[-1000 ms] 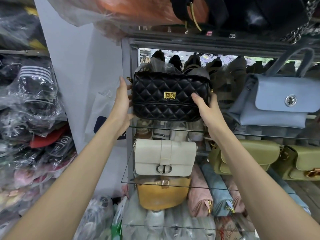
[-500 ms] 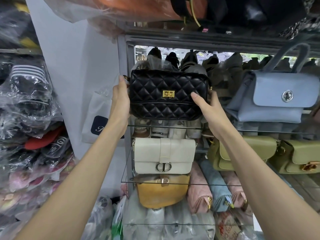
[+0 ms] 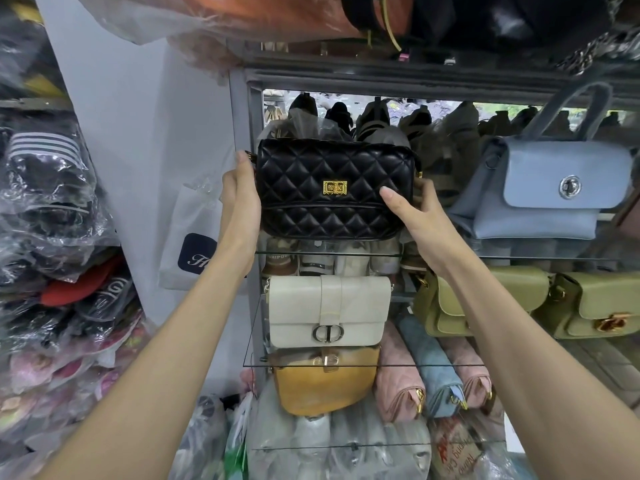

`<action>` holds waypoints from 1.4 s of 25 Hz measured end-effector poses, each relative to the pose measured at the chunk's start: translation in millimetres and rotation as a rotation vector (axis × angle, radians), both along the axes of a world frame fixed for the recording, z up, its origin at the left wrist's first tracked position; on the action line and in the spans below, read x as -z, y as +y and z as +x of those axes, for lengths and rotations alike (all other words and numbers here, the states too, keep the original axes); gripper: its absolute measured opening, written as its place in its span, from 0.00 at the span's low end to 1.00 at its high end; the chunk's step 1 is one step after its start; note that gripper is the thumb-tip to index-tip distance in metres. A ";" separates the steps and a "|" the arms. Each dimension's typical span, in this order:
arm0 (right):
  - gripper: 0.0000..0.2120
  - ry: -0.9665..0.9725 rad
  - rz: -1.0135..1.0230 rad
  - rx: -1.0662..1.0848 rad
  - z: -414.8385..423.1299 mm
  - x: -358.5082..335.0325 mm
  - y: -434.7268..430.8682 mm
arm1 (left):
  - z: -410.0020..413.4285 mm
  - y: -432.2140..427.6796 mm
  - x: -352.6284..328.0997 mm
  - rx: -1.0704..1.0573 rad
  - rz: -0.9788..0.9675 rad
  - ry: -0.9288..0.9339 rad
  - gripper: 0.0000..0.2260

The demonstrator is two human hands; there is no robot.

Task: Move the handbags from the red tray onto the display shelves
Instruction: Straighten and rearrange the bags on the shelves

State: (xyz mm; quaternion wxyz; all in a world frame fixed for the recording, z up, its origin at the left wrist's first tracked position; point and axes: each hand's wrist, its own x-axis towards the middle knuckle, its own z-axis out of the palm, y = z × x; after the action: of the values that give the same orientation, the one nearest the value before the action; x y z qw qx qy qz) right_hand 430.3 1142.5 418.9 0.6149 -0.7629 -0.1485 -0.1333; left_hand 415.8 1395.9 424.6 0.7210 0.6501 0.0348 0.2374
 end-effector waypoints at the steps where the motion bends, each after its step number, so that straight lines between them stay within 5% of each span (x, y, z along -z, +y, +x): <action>1: 0.34 0.005 0.004 -0.003 1.0 0.0 -0.8 | 0.5 -0.3 0.8 -0.002 0.004 0.008 0.46; 6: 0.34 0.017 0.032 -0.006 3.3 0.2 0.3 | -4.2 -2.1 1.3 -0.057 -0.039 0.004 0.44; 10: 0.36 0.073 0.115 0.015 3.8 -3.7 -5.7 | -25.8 -15.8 5.0 -0.318 -0.187 -0.118 0.16; 13: 0.38 0.091 0.086 0.025 2.1 -1.6 -22.1 | -39.7 -38.1 9.0 -0.439 -0.167 -0.192 0.10; 17: 0.15 -0.002 0.053 0.103 -0.3 -12.0 -73.8 | -44.5 -106.4 -4.1 -0.369 -0.009 -0.296 0.10; 23: 0.11 -0.110 0.161 0.237 3.4 -26.9 -187.9 | -26.8 -236.3 -5.8 -0.161 0.214 -0.337 0.11; 27: 0.06 -0.111 0.171 0.370 20.2 -21.7 -257.1 | 2.5 -297.4 -0.8 -0.016 0.225 -0.185 0.04; 32: 0.25 -0.037 0.168 0.424 38.8 -9.6 -292.7 | 24.1 -329.6 -5.6 0.065 0.167 -0.027 0.17; 35: 0.35 0.067 0.202 0.269 46.4 -4.7 -295.9 | 28.6 -330.2 -4.9 0.137 0.232 0.056 0.34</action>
State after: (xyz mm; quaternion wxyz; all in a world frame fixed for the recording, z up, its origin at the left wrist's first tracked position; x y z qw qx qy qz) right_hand 476.7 846.6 423.6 0.6697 -0.7142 -0.0102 -0.2031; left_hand 444.4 1065.7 429.5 0.6542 0.7364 -0.0174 0.1716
